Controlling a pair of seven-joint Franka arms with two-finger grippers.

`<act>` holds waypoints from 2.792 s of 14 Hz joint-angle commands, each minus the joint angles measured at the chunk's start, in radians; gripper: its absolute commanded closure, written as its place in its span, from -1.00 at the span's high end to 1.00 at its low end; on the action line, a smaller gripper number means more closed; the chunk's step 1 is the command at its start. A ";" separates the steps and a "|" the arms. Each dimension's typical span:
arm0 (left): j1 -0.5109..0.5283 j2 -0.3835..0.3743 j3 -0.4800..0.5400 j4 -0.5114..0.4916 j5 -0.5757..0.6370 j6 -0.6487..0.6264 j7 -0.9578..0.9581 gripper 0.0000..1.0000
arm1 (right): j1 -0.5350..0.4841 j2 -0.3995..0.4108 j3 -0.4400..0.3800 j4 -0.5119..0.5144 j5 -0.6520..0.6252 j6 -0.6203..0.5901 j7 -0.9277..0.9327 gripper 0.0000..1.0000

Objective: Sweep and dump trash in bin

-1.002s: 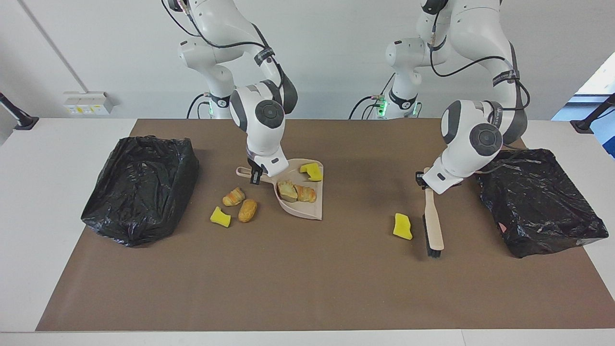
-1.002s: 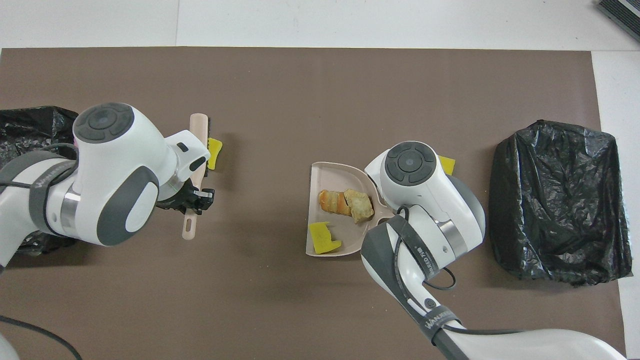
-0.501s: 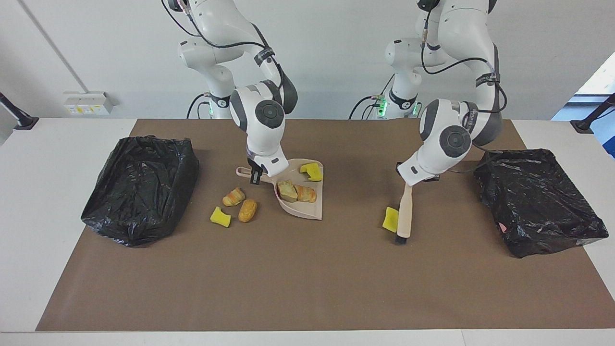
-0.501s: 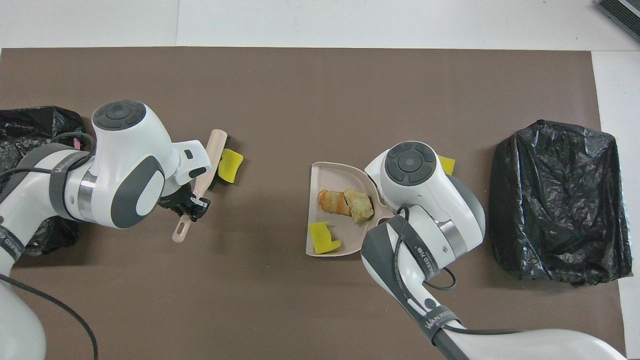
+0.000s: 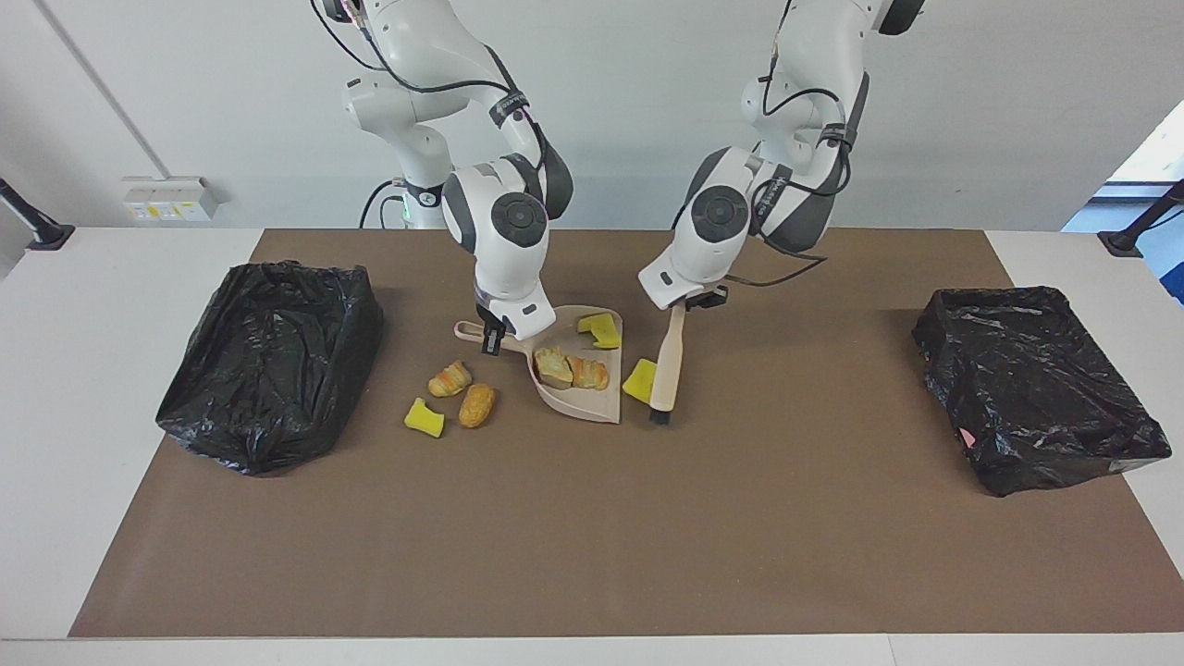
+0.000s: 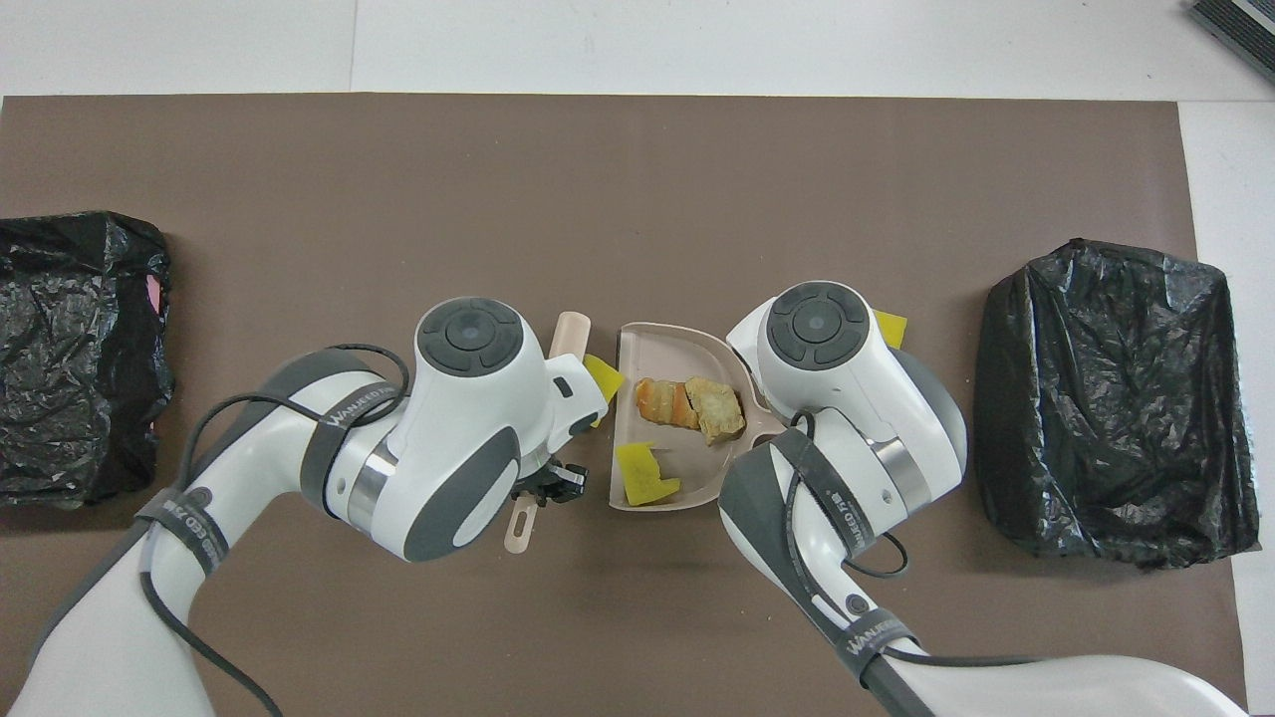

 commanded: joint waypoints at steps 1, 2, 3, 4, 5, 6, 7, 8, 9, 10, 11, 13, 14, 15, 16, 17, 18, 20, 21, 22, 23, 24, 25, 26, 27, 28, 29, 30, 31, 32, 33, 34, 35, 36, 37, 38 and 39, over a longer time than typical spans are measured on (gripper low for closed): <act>0.003 -0.063 -0.046 -0.097 -0.071 0.110 -0.006 -1.00 | -0.007 -0.005 0.006 -0.005 0.003 -0.002 0.030 -1.00; 0.003 -0.063 -0.066 -0.097 -0.094 0.117 -0.006 -1.00 | -0.007 -0.005 0.006 -0.005 0.003 -0.002 0.030 -1.00; 0.003 -0.063 -0.089 -0.096 -0.126 0.134 -0.007 -1.00 | -0.007 -0.005 0.006 -0.005 0.003 -0.002 0.030 -1.00; 0.002 -0.062 -0.100 -0.096 -0.147 0.162 -0.007 -1.00 | -0.007 -0.005 0.006 -0.005 0.003 -0.002 0.030 -1.00; -0.001 -0.057 -0.111 -0.084 -0.154 0.168 -0.016 -1.00 | -0.007 -0.005 0.006 -0.005 0.003 -0.002 0.030 -1.00; -0.003 -0.050 -0.117 -0.070 -0.154 0.168 -0.044 -1.00 | -0.007 -0.005 0.006 -0.005 0.003 -0.002 0.030 -1.00; -0.006 -0.044 -0.117 -0.053 -0.154 0.165 -0.065 -1.00 | -0.007 -0.005 0.006 -0.005 0.003 -0.002 0.030 -1.00; -0.008 -0.042 -0.117 -0.036 -0.154 0.153 -0.076 -1.00 | -0.007 -0.005 0.006 -0.005 0.003 -0.002 0.030 -1.00; -0.003 -0.047 -0.116 -0.028 -0.154 0.131 -0.076 -1.00 | -0.007 -0.005 0.006 -0.005 0.003 -0.002 0.030 -1.00; 0.000 -0.056 -0.116 -0.021 -0.154 0.098 -0.078 -1.00 | -0.007 -0.005 0.006 -0.005 0.003 -0.004 0.030 -1.00; 0.002 -0.062 -0.116 -0.008 -0.155 0.049 -0.081 -1.00 | -0.007 -0.005 0.006 -0.005 0.003 -0.002 0.030 -1.00; 0.003 -0.076 -0.116 0.016 -0.155 -0.072 -0.125 -1.00 | -0.007 -0.005 0.006 -0.005 0.003 -0.002 0.030 -1.00; 0.002 -0.091 -0.116 0.012 -0.155 -0.103 -0.134 -1.00 | -0.007 -0.005 0.006 -0.005 0.003 -0.002 0.030 -1.00; -0.003 -0.108 -0.117 0.003 -0.155 -0.132 -0.141 -1.00 | -0.007 -0.005 0.006 -0.005 0.003 -0.002 0.030 -1.00; -0.006 -0.117 -0.117 0.002 -0.155 -0.171 -0.145 -1.00 | -0.007 -0.005 0.006 -0.005 0.003 -0.002 0.030 -1.00; -0.008 -0.120 -0.119 0.002 -0.157 -0.203 -0.163 -1.00 | -0.009 -0.005 0.006 -0.005 0.003 -0.002 0.030 -1.00; -0.008 -0.128 -0.128 0.002 -0.157 -0.227 -0.182 -1.00 | -0.009 -0.005 0.006 -0.005 0.003 -0.002 0.030 -1.00; -0.008 -0.136 -0.146 0.002 -0.157 -0.269 -0.193 -1.00 | -0.009 -0.005 0.006 -0.005 0.003 -0.002 0.030 -1.00; -0.008 -0.139 -0.151 0.001 -0.157 -0.266 -0.193 -1.00 | -0.009 -0.005 0.006 -0.005 0.003 -0.002 0.030 -1.00; -0.008 -0.140 -0.157 0.001 -0.158 -0.271 -0.199 -1.00 | -0.009 -0.005 0.006 -0.005 0.003 -0.002 0.030 -1.00; -0.008 -0.143 -0.177 0.001 -0.158 -0.283 -0.200 -1.00 | -0.009 -0.005 0.006 -0.005 0.003 -0.002 0.030 -1.00; -0.008 -0.148 -0.183 0.002 -0.158 -0.298 -0.200 -1.00 | -0.009 -0.005 0.006 -0.005 0.003 -0.002 0.030 -1.00; -0.008 -0.149 -0.188 0.002 -0.158 -0.312 -0.200 -1.00 | -0.009 -0.005 0.006 -0.005 0.003 -0.002 0.030 -1.00; -0.008 -0.149 -0.203 0.002 -0.160 -0.315 -0.200 -1.00 | -0.010 -0.005 0.006 -0.005 0.003 -0.002 0.030 -1.00; -0.008 -0.154 -0.209 -0.002 -0.161 -0.312 -0.211 -1.00 | -0.010 -0.005 0.006 -0.005 0.003 -0.002 0.030 -1.00; -0.009 -0.160 -0.218 -0.010 -0.172 -0.309 -0.220 -1.00 | -0.009 -0.005 0.006 -0.005 0.003 -0.002 0.030 -1.00; -0.008 -0.172 -0.238 -0.014 -0.183 -0.304 -0.220 -1.00 | -0.009 -0.005 0.006 -0.005 0.003 -0.002 0.030 -1.00; -0.009 -0.178 -0.246 -0.019 -0.189 -0.303 -0.222 -1.00 | -0.009 -0.005 0.006 -0.005 0.003 -0.002 0.030 -1.00; -0.009 -0.188 -0.258 -0.030 -0.192 -0.303 -0.220 -1.00 | -0.009 -0.005 0.006 -0.005 0.003 -0.002 0.030 -1.00; -0.009 -0.197 -0.275 -0.033 -0.192 -0.298 -0.220 -1.00 | -0.009 -0.005 0.006 -0.005 0.003 -0.002 0.030 -1.00; -0.009 -0.197 -0.286 -0.033 -0.192 -0.282 -0.220 -1.00 | -0.009 -0.005 0.006 -0.005 0.003 -0.002 0.030 -1.00; -0.009 -0.197 -0.306 -0.033 -0.192 -0.245 -0.220 -1.00 | -0.010 -0.005 0.006 -0.005 0.003 -0.002 0.030 -1.00; -0.009 -0.197 -0.315 -0.034 -0.192 -0.207 -0.216 -1.00 | -0.010 -0.005 0.006 -0.005 0.003 -0.002 0.030 -1.00; -0.009 -0.197 -0.324 -0.036 -0.192 -0.188 -0.214 -1.00 | -0.009 -0.005 0.006 -0.005 0.003 -0.002 0.030 -1.00; -0.009 -0.197 -0.341 -0.036 -0.192 -0.188 -0.220 -1.00 | -0.010 -0.005 0.006 -0.005 0.003 -0.002 0.030 -1.00; -0.011 -0.195 -0.353 -0.036 -0.192 -0.200 -0.229 -1.00 | -0.009 -0.005 0.006 -0.005 0.003 -0.002 0.030 -1.00; -0.009 -0.209 -0.366 -0.053 -0.192 -0.203 -0.230 -1.00 | -0.010 -0.005 0.006 -0.005 0.003 -0.002 0.030 -1.00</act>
